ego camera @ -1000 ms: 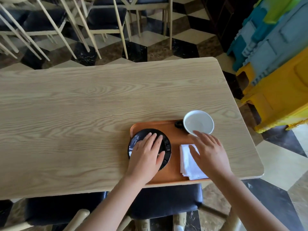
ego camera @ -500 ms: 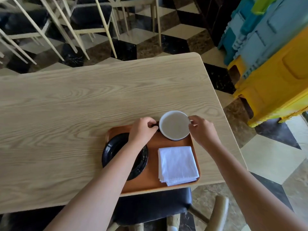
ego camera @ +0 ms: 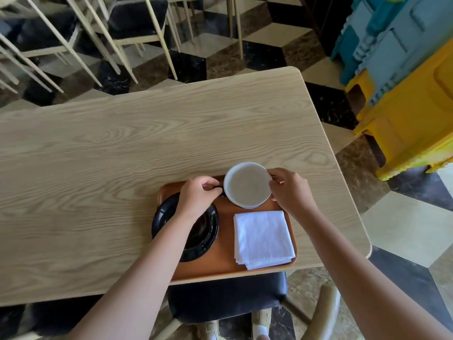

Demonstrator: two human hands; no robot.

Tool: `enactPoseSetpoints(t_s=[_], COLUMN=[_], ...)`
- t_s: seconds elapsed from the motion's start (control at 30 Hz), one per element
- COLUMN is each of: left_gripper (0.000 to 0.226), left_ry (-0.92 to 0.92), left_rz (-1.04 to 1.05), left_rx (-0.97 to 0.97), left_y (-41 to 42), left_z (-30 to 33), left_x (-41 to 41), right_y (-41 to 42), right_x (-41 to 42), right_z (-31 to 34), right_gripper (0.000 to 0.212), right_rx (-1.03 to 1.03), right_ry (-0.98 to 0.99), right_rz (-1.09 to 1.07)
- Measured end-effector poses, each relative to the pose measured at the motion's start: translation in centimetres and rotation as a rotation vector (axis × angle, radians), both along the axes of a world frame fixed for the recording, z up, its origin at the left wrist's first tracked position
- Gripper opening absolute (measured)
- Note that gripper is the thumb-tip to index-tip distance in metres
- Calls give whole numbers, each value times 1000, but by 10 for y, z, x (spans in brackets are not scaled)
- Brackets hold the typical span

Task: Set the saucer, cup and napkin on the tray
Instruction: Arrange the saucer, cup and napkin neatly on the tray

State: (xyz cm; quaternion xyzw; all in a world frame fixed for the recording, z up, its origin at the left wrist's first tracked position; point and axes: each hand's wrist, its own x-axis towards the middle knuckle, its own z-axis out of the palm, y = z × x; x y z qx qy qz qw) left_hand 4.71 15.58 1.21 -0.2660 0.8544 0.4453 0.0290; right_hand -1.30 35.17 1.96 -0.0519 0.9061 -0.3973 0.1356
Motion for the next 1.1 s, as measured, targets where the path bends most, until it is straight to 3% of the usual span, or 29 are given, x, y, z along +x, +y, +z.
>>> enactPoseSetpoints(t_s=[0.5, 0.57, 0.67, 0.77, 0.83, 0.9, 1.1], left_gripper=[17, 25, 23, 25, 35, 46, 54], left_ry=[24, 83, 326, 452, 414, 314, 123], left_rz=[18, 47, 49, -257, -499, -614, -590], left_rx=[-2, -89, -341, -450, -524, -613, -680], left_y=[3, 8, 24, 57, 79, 97, 112], left_z=[3, 4, 3, -8, -25, -37, -44], left_x=[20, 26, 54, 95, 112, 117, 105], right_y=[-3, -1, 15, 42, 57, 63, 59], right_x=[9, 13, 35, 72, 93, 106, 111], right_z=[1, 1, 0, -13, -22, -27, -29], right_gripper=[36, 32, 23, 38, 44, 51, 54], right_rx=[-16, -8, 54, 257, 416, 533, 647], right_ry=[39, 47, 187, 434, 497, 428, 305], right_rz=[31, 8, 33, 223, 393, 497, 533])
